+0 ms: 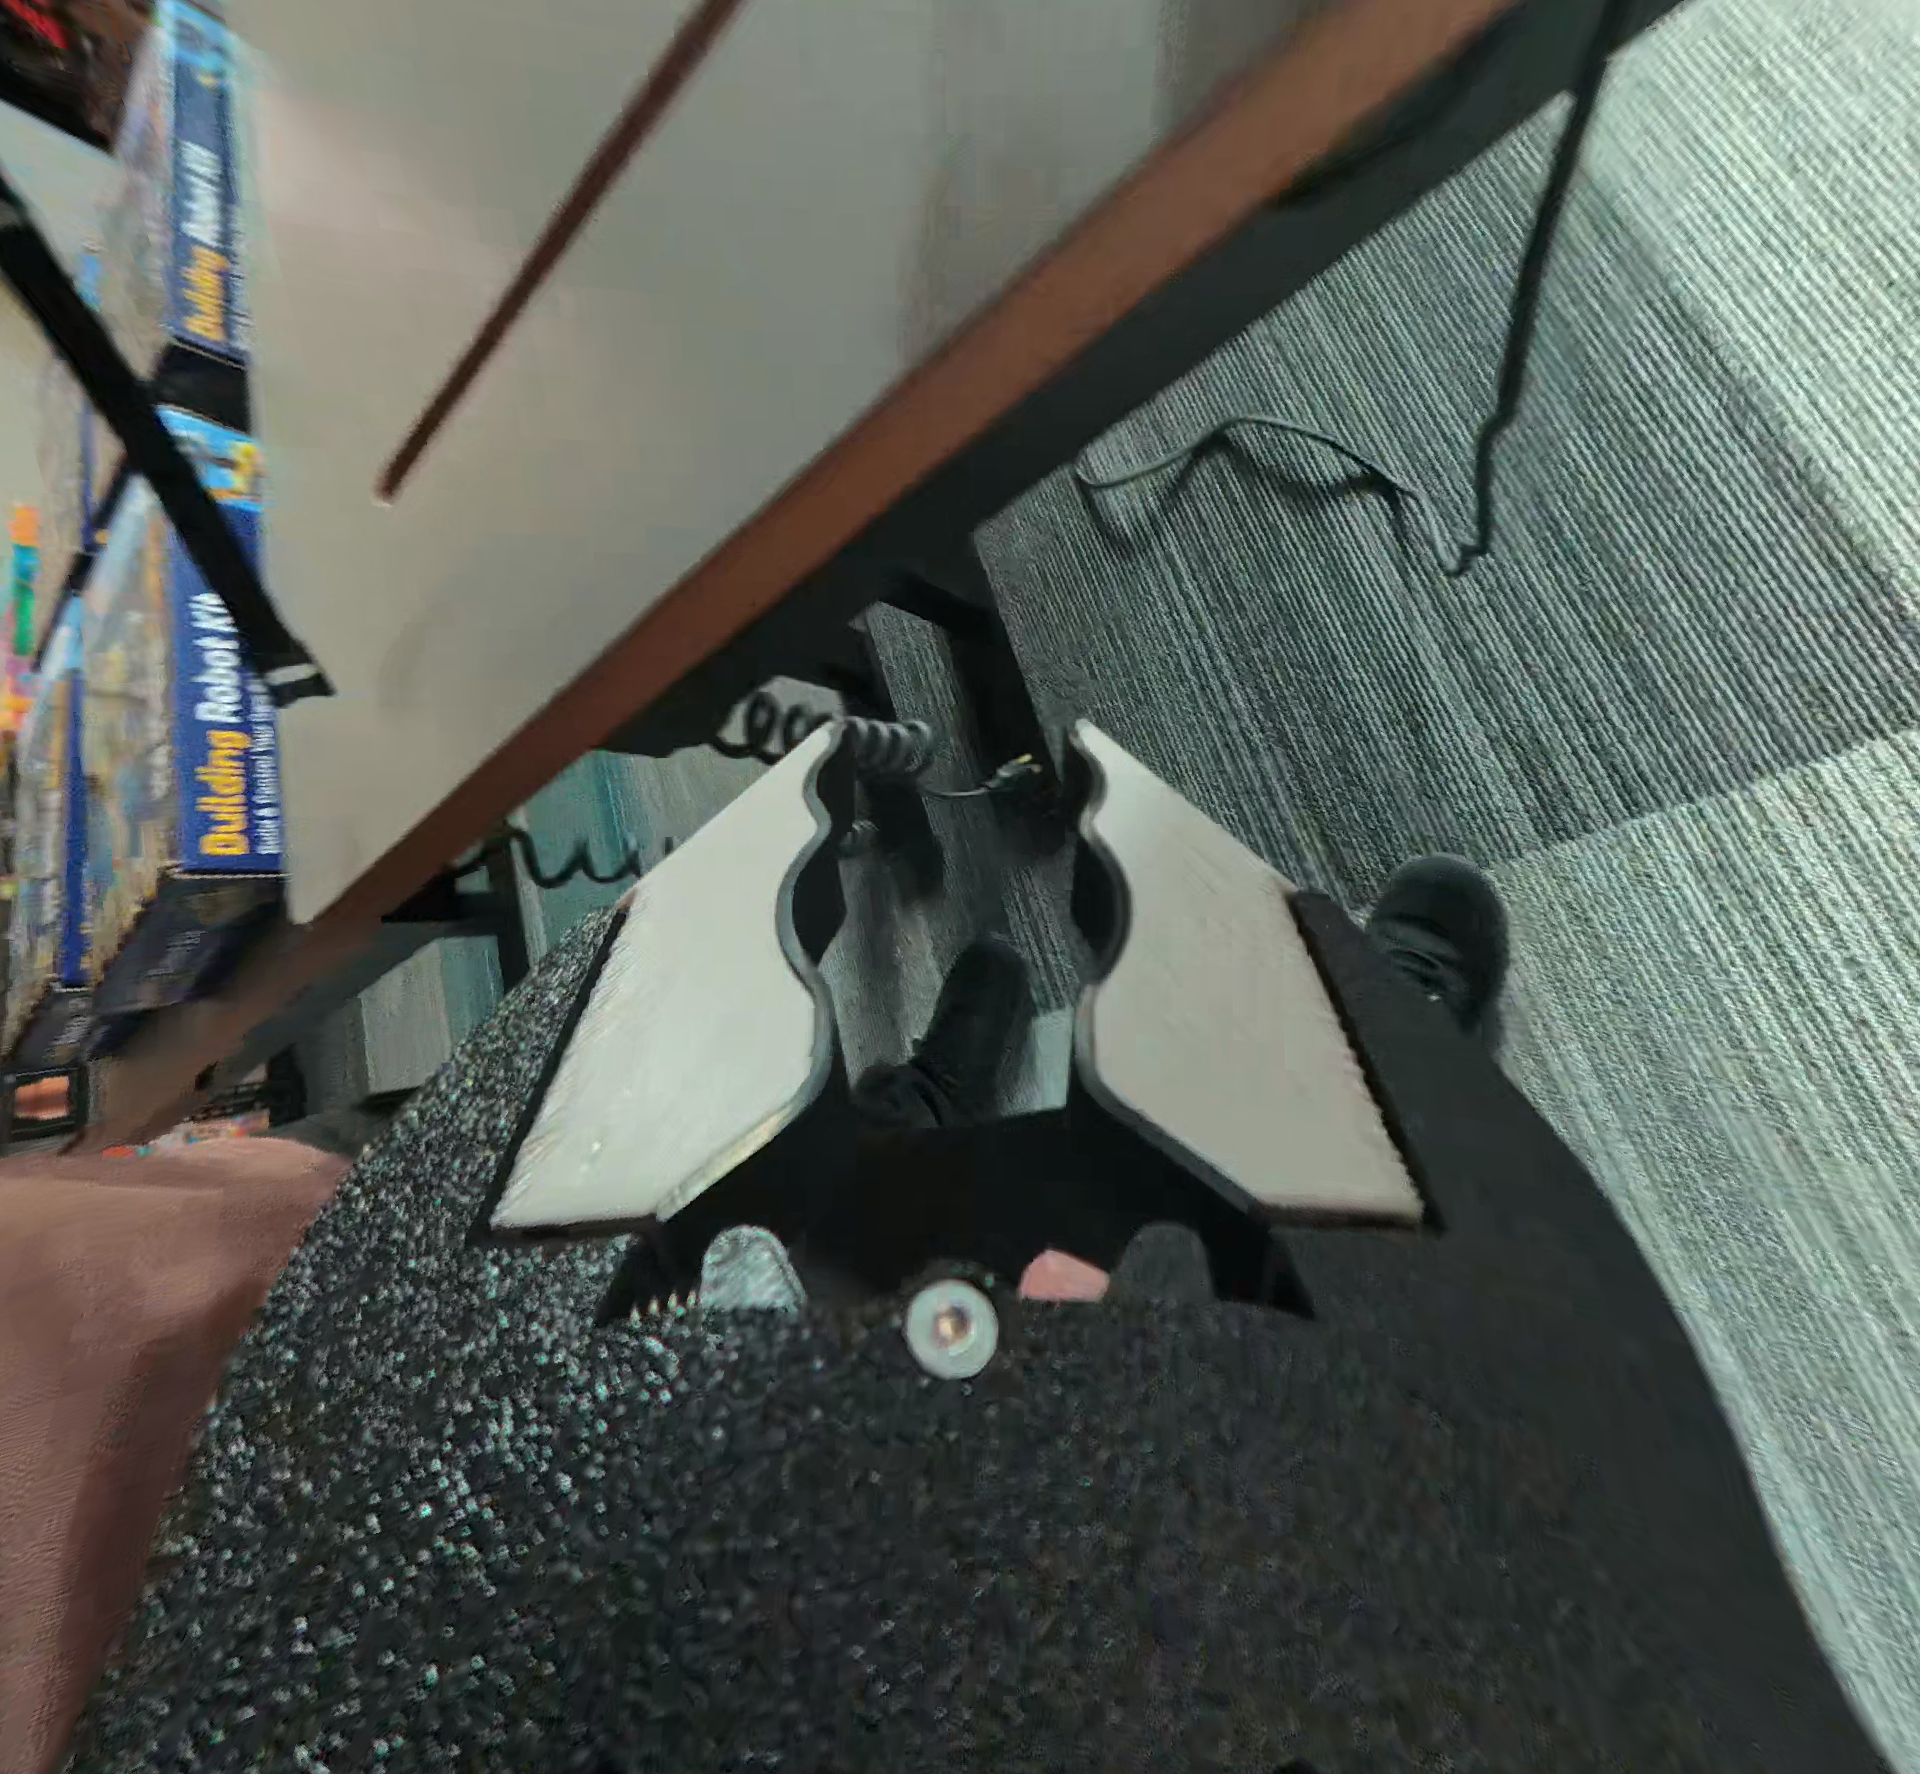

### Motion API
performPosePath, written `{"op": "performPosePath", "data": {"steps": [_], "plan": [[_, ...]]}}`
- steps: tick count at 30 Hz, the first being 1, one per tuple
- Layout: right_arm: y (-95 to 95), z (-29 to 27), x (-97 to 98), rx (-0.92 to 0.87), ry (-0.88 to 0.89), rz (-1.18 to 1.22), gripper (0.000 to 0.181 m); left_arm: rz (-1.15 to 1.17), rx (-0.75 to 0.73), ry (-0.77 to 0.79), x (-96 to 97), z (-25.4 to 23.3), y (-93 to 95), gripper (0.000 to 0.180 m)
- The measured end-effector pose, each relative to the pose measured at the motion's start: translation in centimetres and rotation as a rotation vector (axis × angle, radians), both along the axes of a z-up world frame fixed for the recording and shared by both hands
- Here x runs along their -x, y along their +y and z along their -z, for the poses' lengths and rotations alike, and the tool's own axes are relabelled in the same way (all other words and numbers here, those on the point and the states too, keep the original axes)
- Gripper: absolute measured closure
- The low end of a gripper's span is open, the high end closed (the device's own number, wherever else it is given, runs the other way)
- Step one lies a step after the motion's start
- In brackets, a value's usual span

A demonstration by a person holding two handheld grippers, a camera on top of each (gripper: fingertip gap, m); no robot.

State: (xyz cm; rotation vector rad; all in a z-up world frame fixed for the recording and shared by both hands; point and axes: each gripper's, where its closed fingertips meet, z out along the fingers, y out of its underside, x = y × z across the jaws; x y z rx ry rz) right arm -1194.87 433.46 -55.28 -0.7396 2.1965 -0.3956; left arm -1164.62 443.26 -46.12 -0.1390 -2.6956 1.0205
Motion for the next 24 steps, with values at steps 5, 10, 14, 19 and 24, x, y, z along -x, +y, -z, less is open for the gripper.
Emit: {"op": "performPosePath", "data": {"steps": [5, 10, 14, 19, 24], "plan": [[-9.6, 9.3, 0.1, -0.057, 0.046, -0.083, 0.13, -0.203, -0.179, 0.041, -1.4, 4.9, -1.6, 0.173], [-16.1, 15.9, -2.9, -0.101, -0.013, -0.156, 0.126, -0.374, -0.411, 0.008, -2.1, 7.9, -0.6, 0.131], [-15.1, 18.0, -5.3, -0.209, -0.159, -0.231, 0.162, -0.476, -0.516, -0.09, -2.8, 6.3, 1.4, 0.126], [-12.5, 14.3, -4.2, -0.343, -0.439, -0.192, 0.172, -0.345, -0.547, -0.363, -2.3, 1.5, -1.6, 0.132], [-11.2, 9.1, -1.9, -0.397, -0.663, -0.221, 0.176, -0.053, -0.445, -0.183, 7.9, -0.2, -11.5, 0.134]]}}
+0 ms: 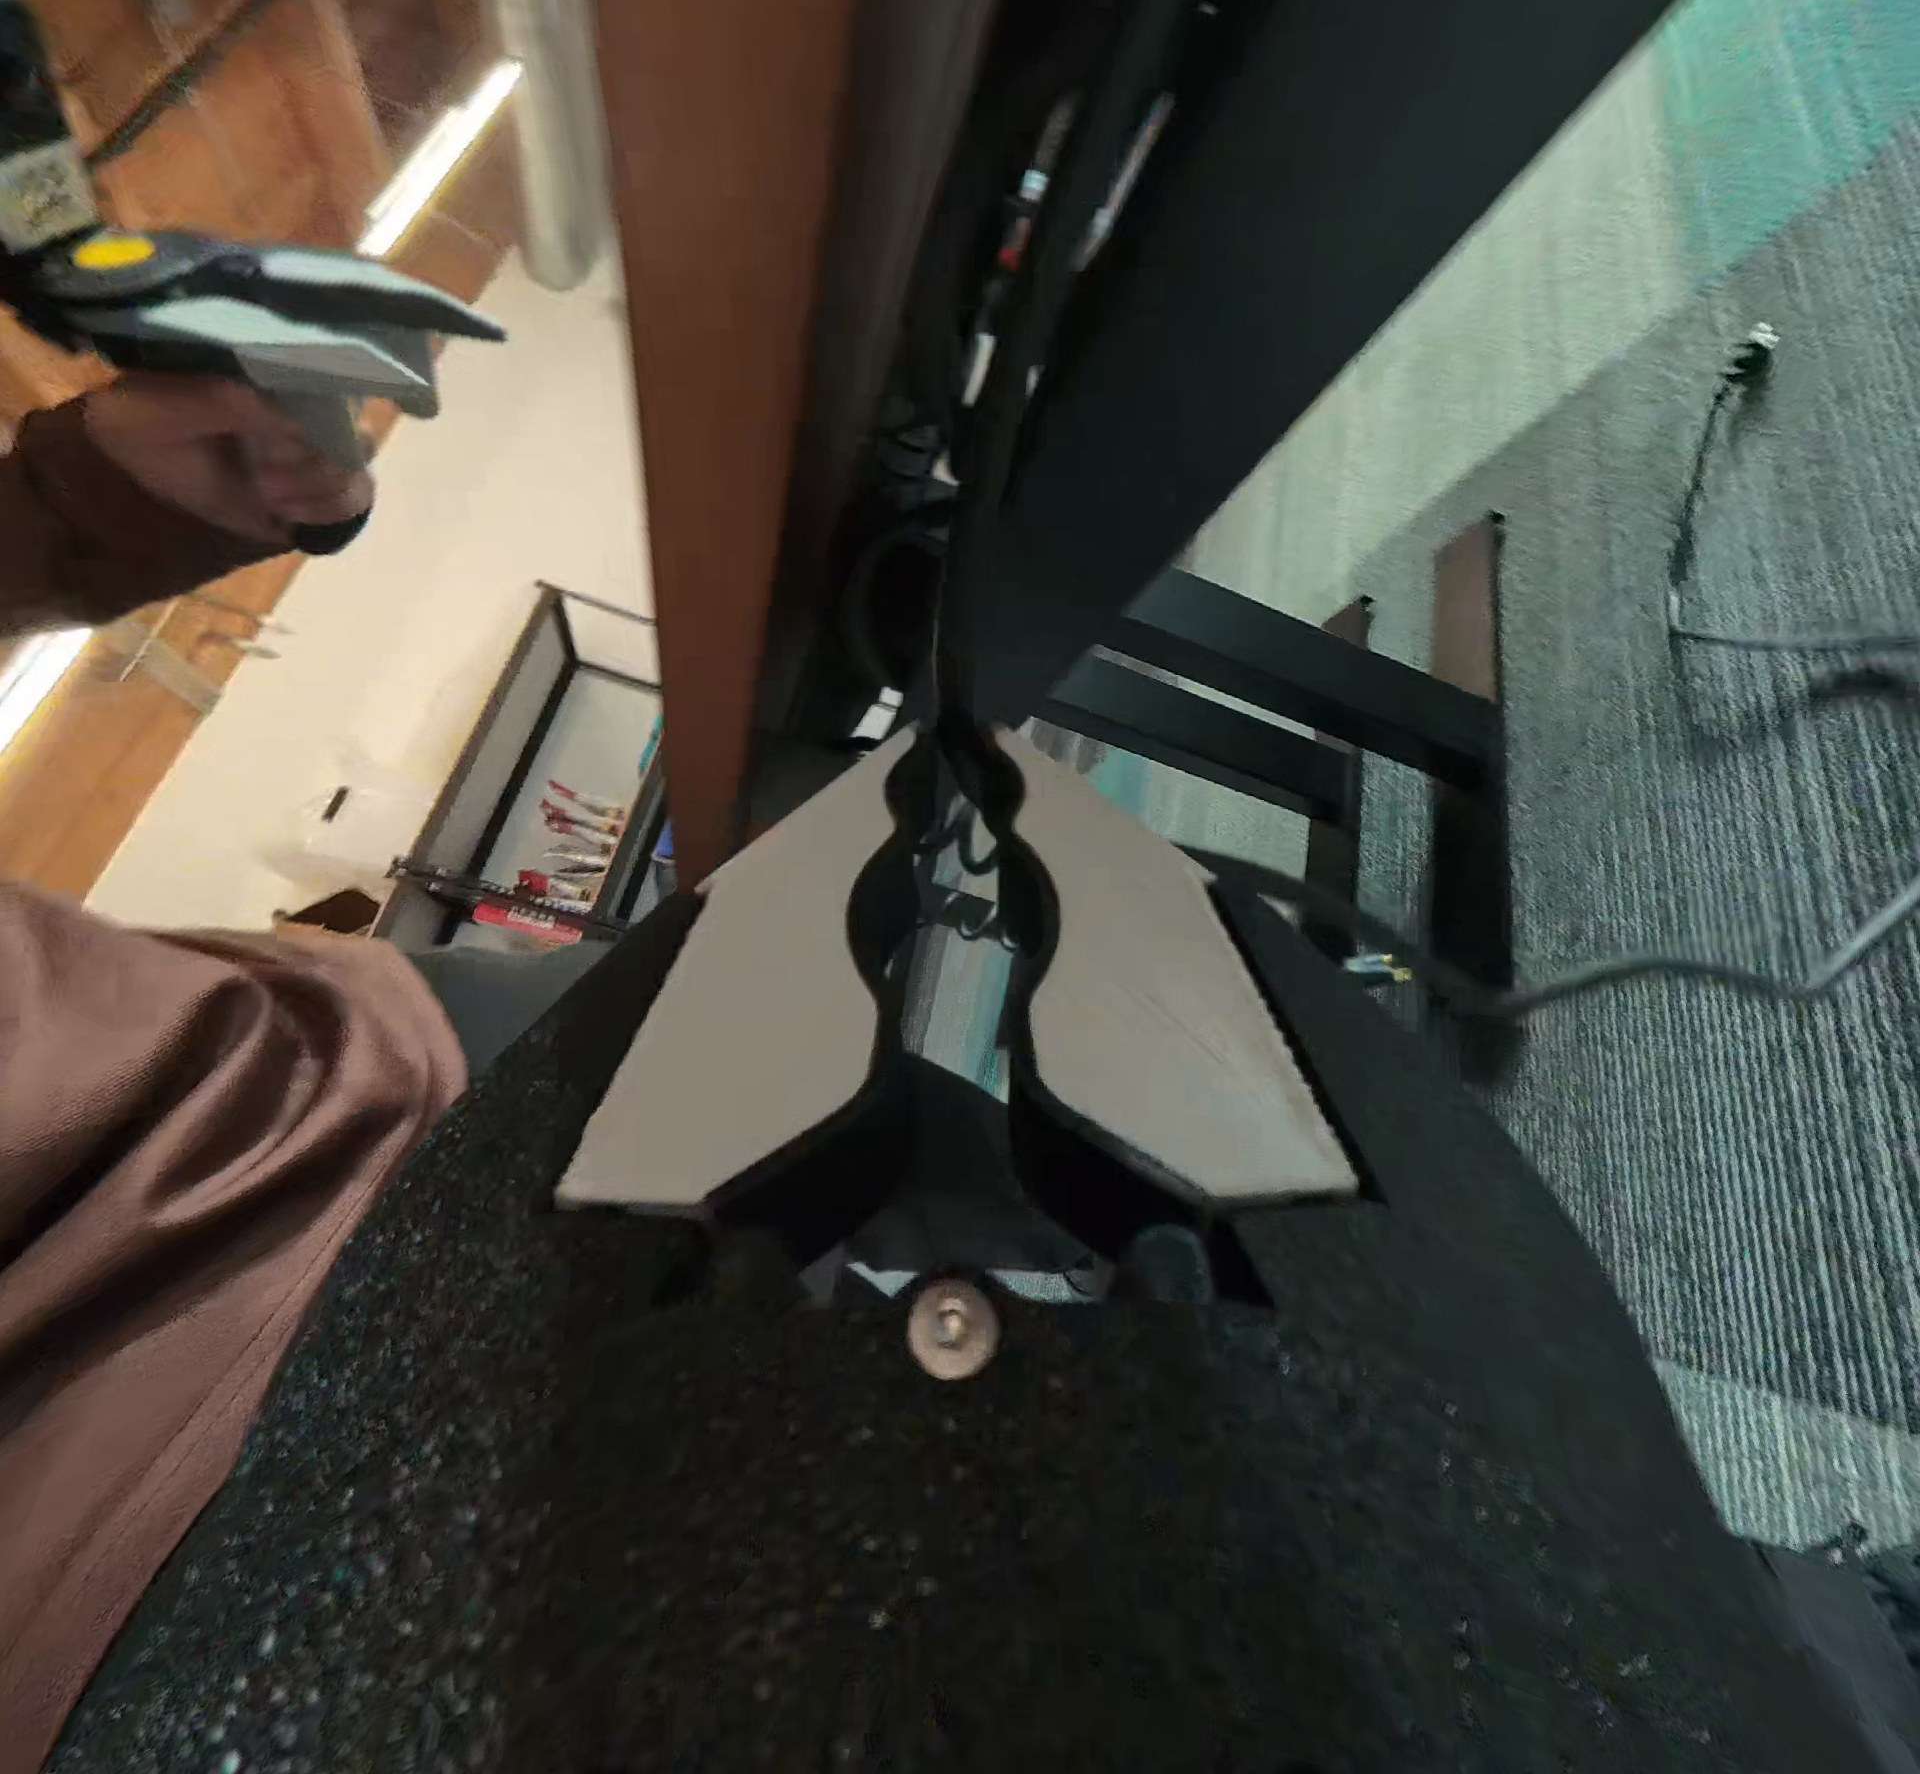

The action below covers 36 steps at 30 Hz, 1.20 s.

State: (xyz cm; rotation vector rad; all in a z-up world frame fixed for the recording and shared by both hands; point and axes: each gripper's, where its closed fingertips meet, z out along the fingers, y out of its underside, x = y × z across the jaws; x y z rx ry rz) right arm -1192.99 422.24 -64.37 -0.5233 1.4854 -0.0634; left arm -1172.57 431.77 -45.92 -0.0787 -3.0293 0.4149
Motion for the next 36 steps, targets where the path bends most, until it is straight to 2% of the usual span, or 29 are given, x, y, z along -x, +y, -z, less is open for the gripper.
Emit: {"op": "performPosePath", "data": {"steps": [3, 5, 8, 9, 13, 15, 17, 20, 22, 23, 25, 27, 32, 36], "plan": [[-0.3, -0.9, 0.7, 0.02, -0.055, -0.027, 0.176, 0.201, -0.072, 0.24, 10.7, 2.3, -2.0, 0.135], [-0.7, -1.9, 1.2, -0.036, -0.125, -0.032, 0.176, 0.273, -0.159, 0.294, 16.5, 5.0, -1.8, 0.13], [-1.3, -3.7, 1.7, -0.105, -0.22, -0.032, 0.176, 0.324, -0.221, 0.278, 22.1, 8.8, -1.7, 0.12], [-1.4, -3.9, 1.7, -0.108, -0.226, -0.041, 0.175, 0.33, -0.218, 0.229, 22.6, 10.1, -2.0, 0.12], [-1.2, -3.3, 1.4, -0.082, -0.19, -0.078, 0.176, 0.289, -0.274, 0.019, 21.5, 16.6, -2.8, 0.093], [-1.1, -3.7, 1.5, -0.102, -0.214, -0.085, 0.176, 0.249, -0.214, -0.03, 21.2, 18.1, -4.1, 0.104], [-1.4, -4.3, 1.6, -0.124, -0.239, -0.077, 0.176, 0.231, -0.105, -0.053, 21.6, 19.1, -5.7, 0.102], [-1.3, -4.4, 1.5, -0.119, -0.22, -0.095, 0.176, 0.191, -0.05, 0.036, 24.1, 21.1, -7.1, 0.099], [-1.1, -4.5, 1.3, -0.115, -0.204, -0.109, 0.176, 0.166, -0.001, 0.143, 26.1, 22.2, -8.6, 0.108], [-1.0, -4.4, 1.2, -0.112, -0.191, -0.112, 0.176, 0.15, 0.001, 0.194, 26.9, 22.6, -9.0, 0.125], [-0.9, -4.4, 1.3, -0.101, -0.171, -0.129, 0.176, 0.112, -0.001, 0.222, 27.0, 23.2, -9.8, 0.173], [-1.4, -4.5, 1.2, -0.122, -0.16, -0.112, 0.176, 0.105, -0.001, 0.299, 27.5, 23.0, -10.2, 0.178], [-2.0, -5.6, 1.5, -0.138, -0.162, -0.098, 0.177, 0.182, -0.041, 0.382, 28.1, 21.2, -9.7, 0.18], [-6.6, -7.1, 4.5, -0.116, -0.179, 0.109, 0.181, 0.168, -0.059, 0.574, 29.3, 18.4, -9.0, 0.179]]}}
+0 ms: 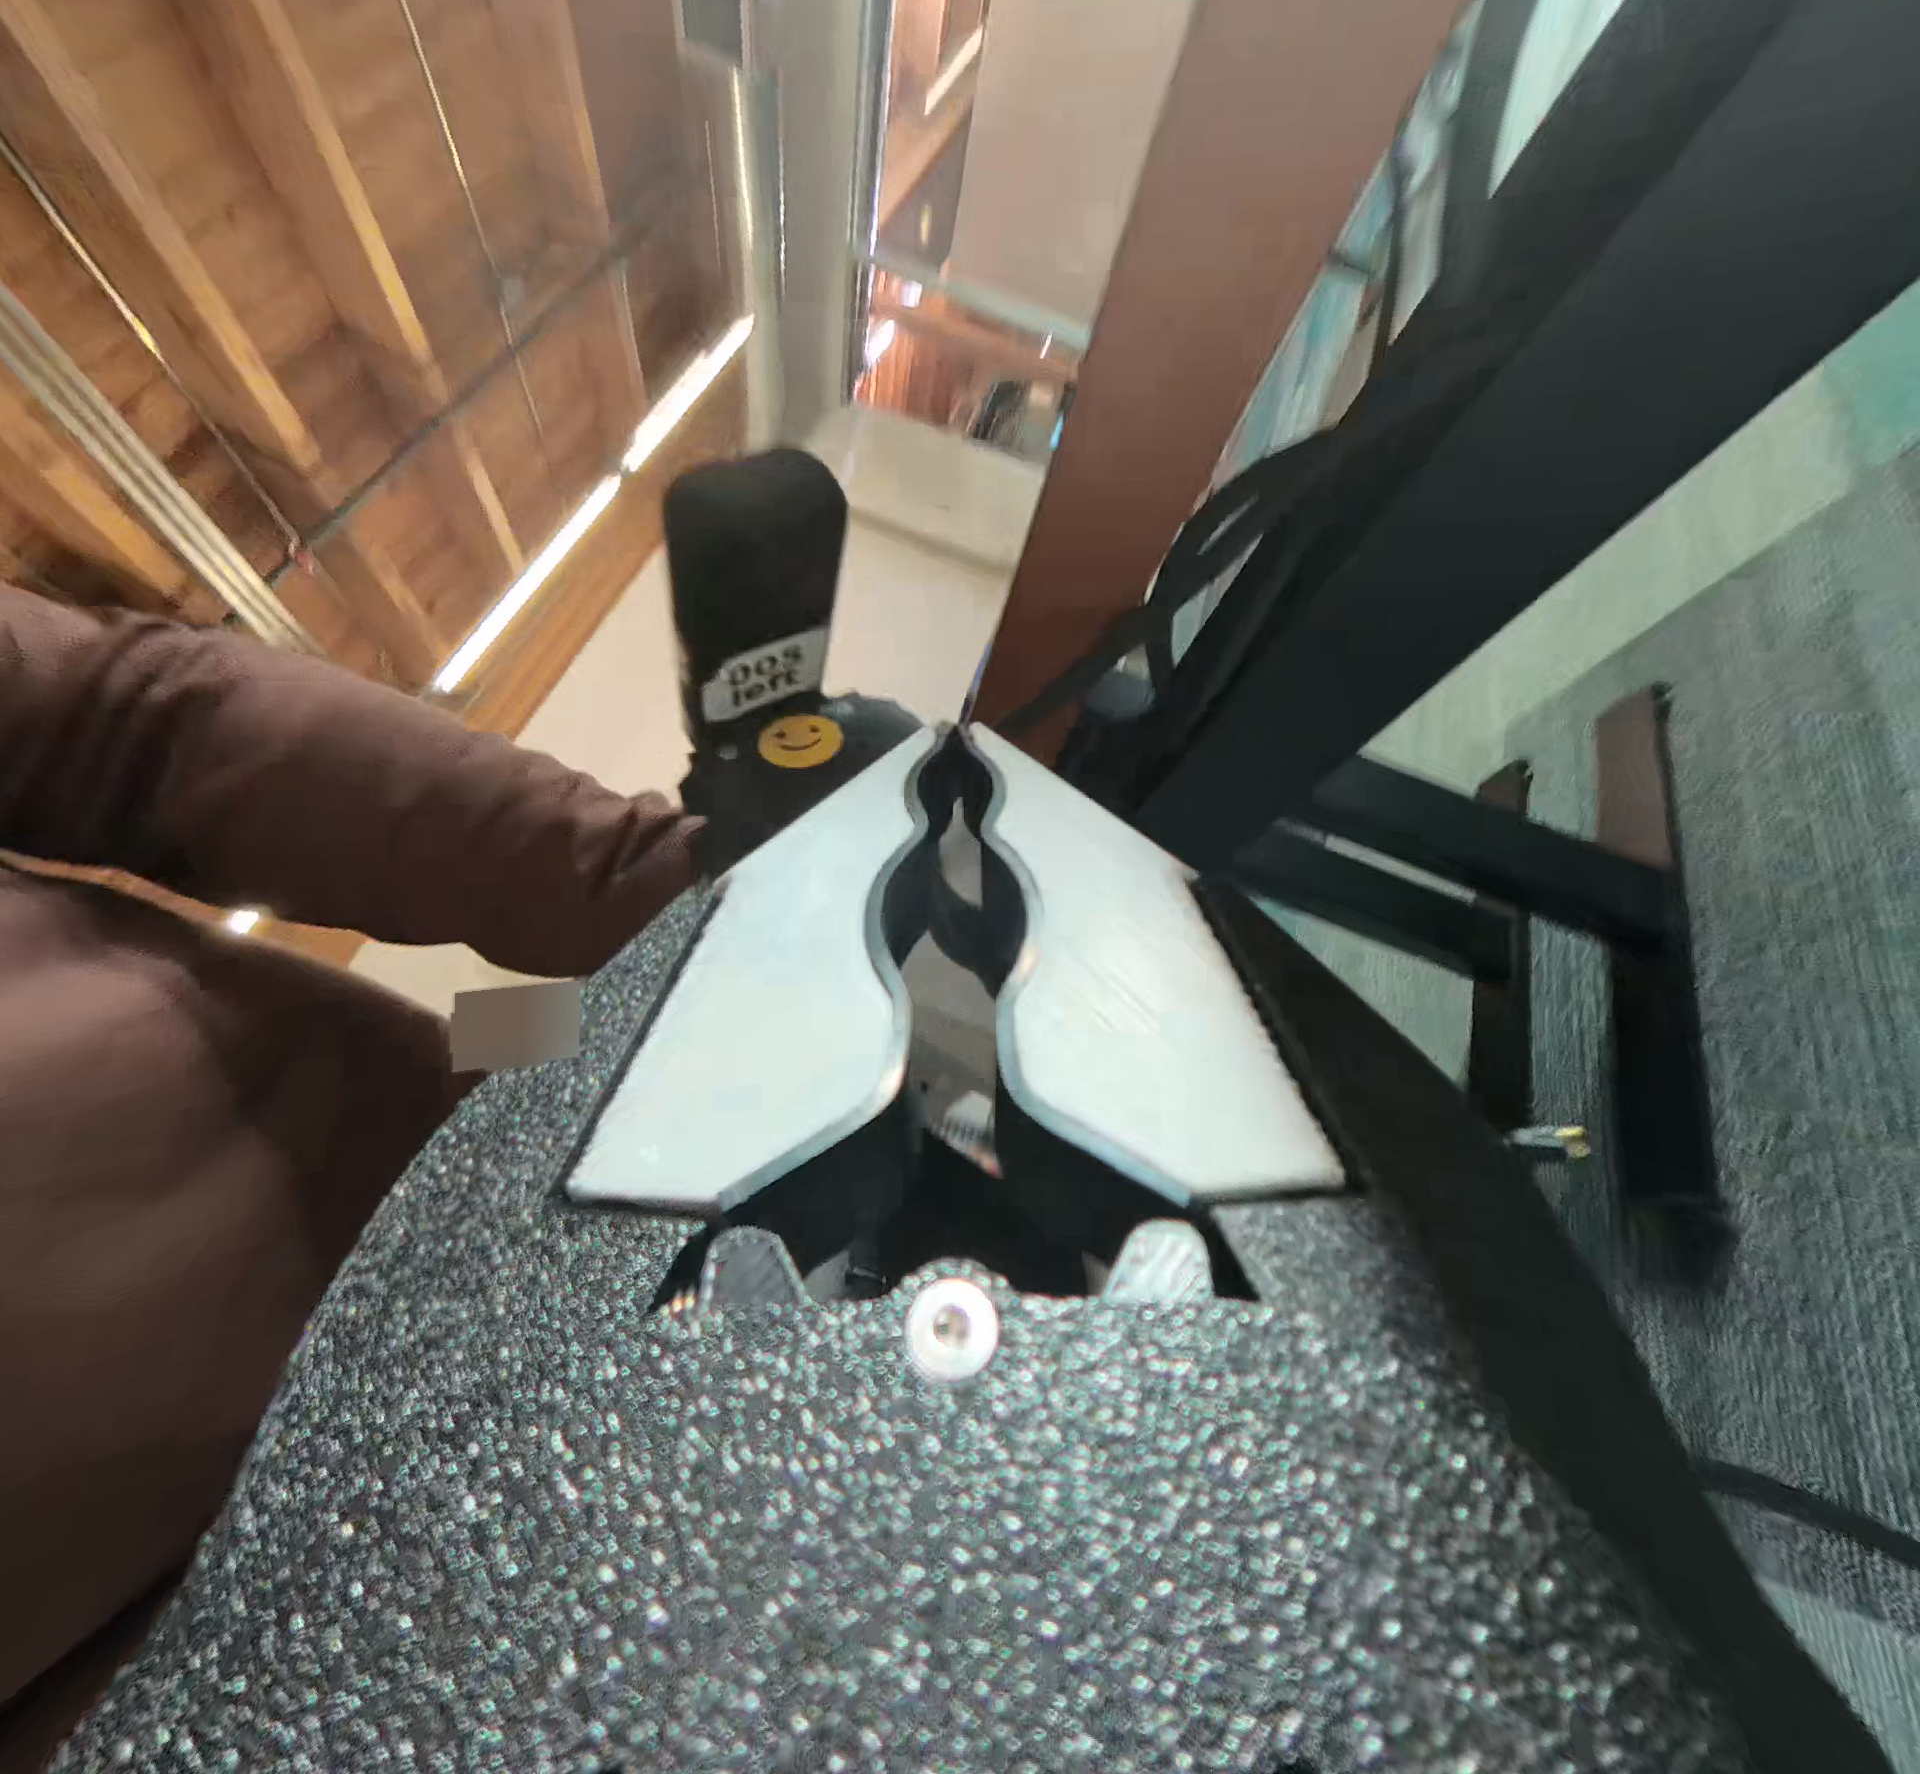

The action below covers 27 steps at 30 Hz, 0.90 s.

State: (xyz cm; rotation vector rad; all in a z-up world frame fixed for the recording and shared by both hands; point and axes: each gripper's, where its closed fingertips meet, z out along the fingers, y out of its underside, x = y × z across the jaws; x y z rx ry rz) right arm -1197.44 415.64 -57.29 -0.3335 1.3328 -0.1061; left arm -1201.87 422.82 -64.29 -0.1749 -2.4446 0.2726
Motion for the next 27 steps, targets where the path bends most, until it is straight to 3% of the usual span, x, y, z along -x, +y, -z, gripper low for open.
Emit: {"op": "performPosePath", "data": {"steps": [2, 6, 9, 12, 14, 16, 17, 19, 22, 24, 27], "plan": [[-1.6, 0.1, 2.8, 0.009, 0.032, 0.076, 0.176, -0.031, -0.014, 0.153, 0.7, -2.3, -0.3, 0.179], [1.0, 0.3, 7.2, 0.038, 0.061, 0.007, 0.146, -0.12, -0.066, 0.451, 1.1, -7.0, -1.8, 0.18], [5.0, -1.7, 8.3, 0.118, 0.071, -0.127, 0.141, -0.171, -0.115, 0.537, 0.6, -8.6, -2.5, 0.18], [8.0, -2.6, 6.6, 0.238, 0.146, -0.261, 0.117, -0.2, -0.115, 0.555, 0.1, -9.2, -3.0, 0.179], [10.3, -2.1, 4.9, 0.293, 0.207, -0.388, 0.123, -0.245, -0.11, 0.58, -0.1, -9.6, -3.9, 0.18], [11.4, 0.6, 3.2, 0.358, 0.338, -0.439, 0.14, -0.259, -0.115, 0.591, 0.1, -9.8, -4.4, 0.18], [11.9, 1.1, 2.5, 0.323, 0.35, -0.457, 0.138, -0.246, -0.111, 0.594, 0.4, -9.9, -4.5, 0.18], [13.2, 0.3, 2.2, 0.19, 0.299, -0.512, 0.168, -0.232, -0.11, 0.581, 0.6, -9.9, -4.6, 0.179], [13.5, -5.1, 2.8, 0.064, 0.131, -0.467, 0.172, -0.235, -0.085, 0.566, 0.3, -10.6, -5.4, 0.168], [13.2, -8.3, 3.4, 0.041, 0.083, -0.427, 0.171, -0.174, -0.06, 0.534, 0.1, -11.1, -4.6, 0.14], [13.5, -12.1, 3.2, 0.035, 0.062, -0.446, 0.169, -0.114, 0.037, 0.551, -1.4, -12.9, -2.0, 0.141]]}}
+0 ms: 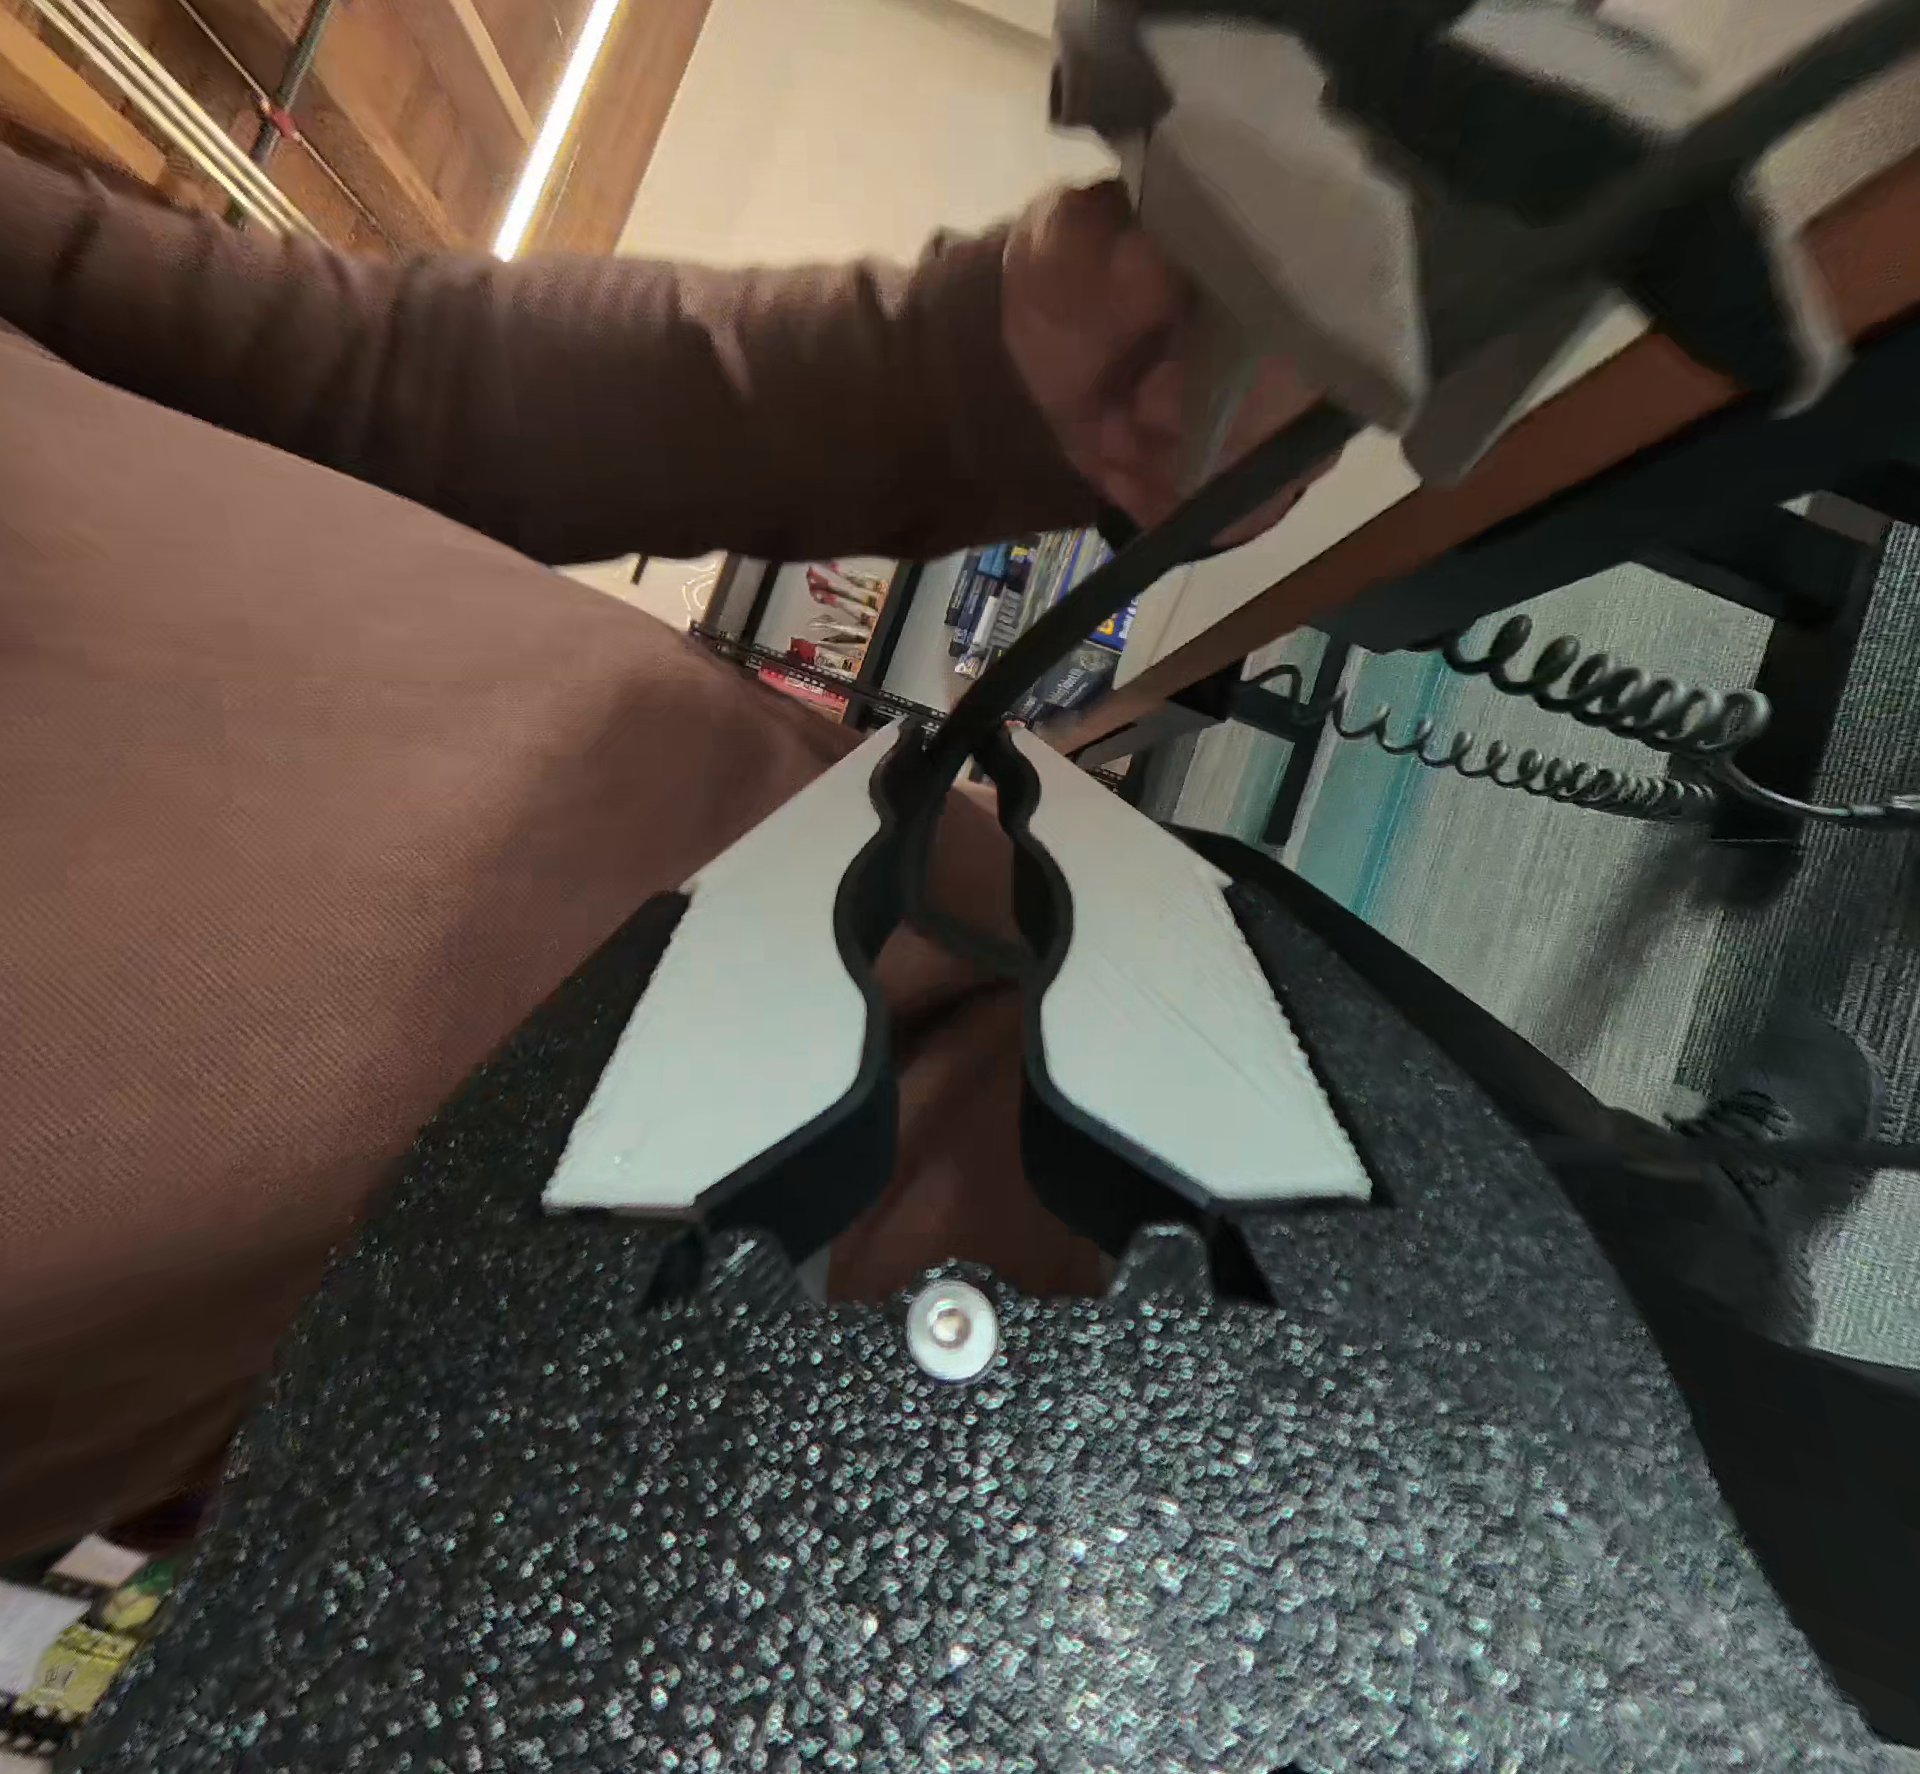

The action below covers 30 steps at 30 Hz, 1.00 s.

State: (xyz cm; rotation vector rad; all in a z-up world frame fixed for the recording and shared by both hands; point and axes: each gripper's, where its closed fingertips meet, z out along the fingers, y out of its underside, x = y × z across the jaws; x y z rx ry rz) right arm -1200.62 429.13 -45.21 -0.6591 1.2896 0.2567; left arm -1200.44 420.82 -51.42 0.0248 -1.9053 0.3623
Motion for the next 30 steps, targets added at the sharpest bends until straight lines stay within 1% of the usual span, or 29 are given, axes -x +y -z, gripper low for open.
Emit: {"op": "performPosePath", "data": {"steps": [2, 5, 7, 10, 12, 13, 15, 16, 17, 18, 19, 20, 21, 22, 23, 26, 27, 30], "plan": [[-0.5, -1.6, -1.2, -0.013, 0.004, 0.002, 0.168, -0.05, 0.078, 0.126, -1.5, -2.7, 2.0, 0.139], [-2.5, -3.7, -3.8, -0.093, -0.017, 0.06, 0.169, -0.059, 0.154, 0.208, -3.1, -4.9, 6.5, 0.133], [-3.6, -5.1, -5.5, -0.125, -0.024, 0.114, 0.167, -0.022, 0.188, 0.212, -2.8, -5.7, 9.8, 0.123], [-4.1, -6.0, -7.7, -0.135, 0.014, 0.163, 0.165, 0.081, 0.26, 0.162, -0.4, -6.0, 13.2, 0.108], [-3.9, -5.8, -8.7, -0.106, 0.059, 0.181, 0.165, 0.101, 0.289, 0.173, 1.5, -6.5, 14.1, 0.106], [-3.7, -5.8, -9.1, -0.093, 0.082, 0.193, 0.166, 0.093, 0.297, 0.181, 2.1, -6.8, 14.2, 0.112], [-3.8, -5.8, -9.6, -0.087, 0.114, 0.238, 0.165, 0.065, 0.294, 0.302, 2.9, -8.8, 14.5, 0.13], [-3.9, -6.0, -9.7, -0.082, 0.123, 0.267, 0.164, 0.034, 0.28, 0.37, 2.9, -9.9, 14.5, 0.145], [-4.1, -6.1, -9.8, -0.079, 0.131, 0.296, 0.163, -0.01, 0.268, 0.4, 2.7, -10.7, 14.5, 0.17], [-4.2, -6.2, -9.7, -0.076, 0.139, 0.322, 0.162, -0.034, 0.298, 0.418, 2.2, -11.7, 14.8, 0.174], [-4.2, -6.4, -9.6, -0.065, 0.137, 0.35, 0.161, -0.062, 0.36, 0.405, 1.6, -12.6, 15.0, 0.174], [-3.9, -7.6, -9.5, -0.054, 0.077, 0.364, 0.181, -0.104, 0.411, 0.35, 0.8, -12.8, 14.7, 0.174], [-3.7, -9.5, -9.5, -0.068, -0.004, 0.376, 0.181, -0.123, 0.428, 0.32, 0.1, -13.0, 14.3, 0.174], [-3.6, -10.5, -9.7, -0.057, -0.026, 0.396, 0.181, -0.117, 0.443, 0.289, -0.3, -13.0, 14.1, 0.174], [-3.6, -11.0, -10.0, -0.025, -0.026, 0.417, 0.181, -0.09, 0.472, 0.235, -0.6, -12.6, 14.0, 0.174], [-3.1, -10.7, -10.9, 0.027, 0.013, 0.396, 0.181, 0.059, 0.593, -0.055, -1.5, -9.4, 14.8, 0.174], [-3.2, -10.0, -10.8, 0.054, 0.048, 0.406, 0.181, 0.098, 0.612, -0.129, -1.9, -8.4, 15.3, 0.173], [-2.9, -8.1, -8.8, 0.113, 0.116, 0.448, 0.181, 0.178, 0.622, -0.251, -3.3, -6.4, 17.1, 0.174]]}}
